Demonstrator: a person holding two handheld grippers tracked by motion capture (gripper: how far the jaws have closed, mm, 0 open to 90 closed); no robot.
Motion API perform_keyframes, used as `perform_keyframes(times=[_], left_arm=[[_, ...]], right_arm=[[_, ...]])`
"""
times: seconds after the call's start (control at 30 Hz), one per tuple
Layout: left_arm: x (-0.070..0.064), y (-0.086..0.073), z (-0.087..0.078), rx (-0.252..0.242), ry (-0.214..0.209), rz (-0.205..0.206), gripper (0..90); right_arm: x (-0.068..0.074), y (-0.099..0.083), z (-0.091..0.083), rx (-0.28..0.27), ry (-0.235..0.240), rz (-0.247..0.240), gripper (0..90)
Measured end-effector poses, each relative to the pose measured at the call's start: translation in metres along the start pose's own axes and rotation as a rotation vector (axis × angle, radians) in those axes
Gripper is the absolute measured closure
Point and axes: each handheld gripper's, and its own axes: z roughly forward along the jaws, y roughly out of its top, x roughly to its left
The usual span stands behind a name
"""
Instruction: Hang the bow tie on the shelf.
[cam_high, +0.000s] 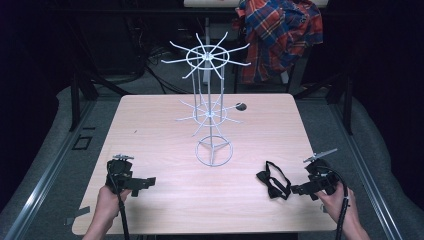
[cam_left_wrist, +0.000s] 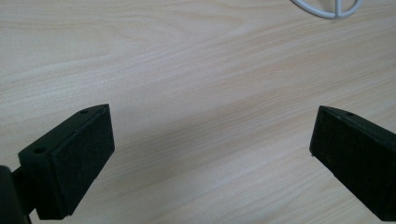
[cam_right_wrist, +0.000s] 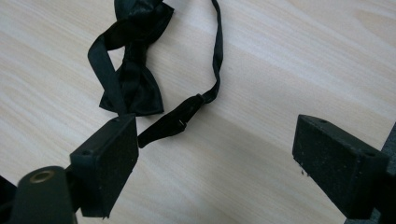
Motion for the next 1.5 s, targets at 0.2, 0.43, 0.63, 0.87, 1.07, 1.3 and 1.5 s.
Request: perform_keyframes(times=[0.2, 0.43, 0.63, 0.87, 1.07, 1.3, 1.5], left_arm=[[-0.001, 0.000, 0.000, -0.001, -0.001, 0.004, 0.0], [-0.001, 0.000, 0.000, 0.001, -0.001, 0.004, 0.0], [0.000, 0.000, 0.001, 0.005, -0.001, 0.005, 0.0], [-0.001, 0.000, 0.002, 0.011, -0.004, 0.007, 0.0], [-0.001, 0.000, 0.002, 0.017, -0.002, 0.005, 0.0], [0.000, 0.000, 0.002, 0.017, 0.000, 0.008, 0.0], [-0.001, -0.001, 0.000, 0.017, 0.001, 0.004, 0.0]], right_arm=[[-0.001, 0.003, 0.001, -0.028, -0.007, 0.024, 15.8], [0.004, 0.010, 0.009, -0.011, -0.014, 0.022, 20.3], [0.007, 0.015, 0.017, 0.001, -0.047, 0.006, 25.9], [0.011, 0.021, 0.022, 0.000, -0.043, 0.002, 27.3], [0.011, 0.026, 0.032, 0.035, -0.059, 0.003, 40.4], [0.012, 0.033, 0.045, 0.088, -0.072, -0.009, 56.7], [0.014, 0.032, 0.048, 0.116, -0.100, -0.018, 69.4]])
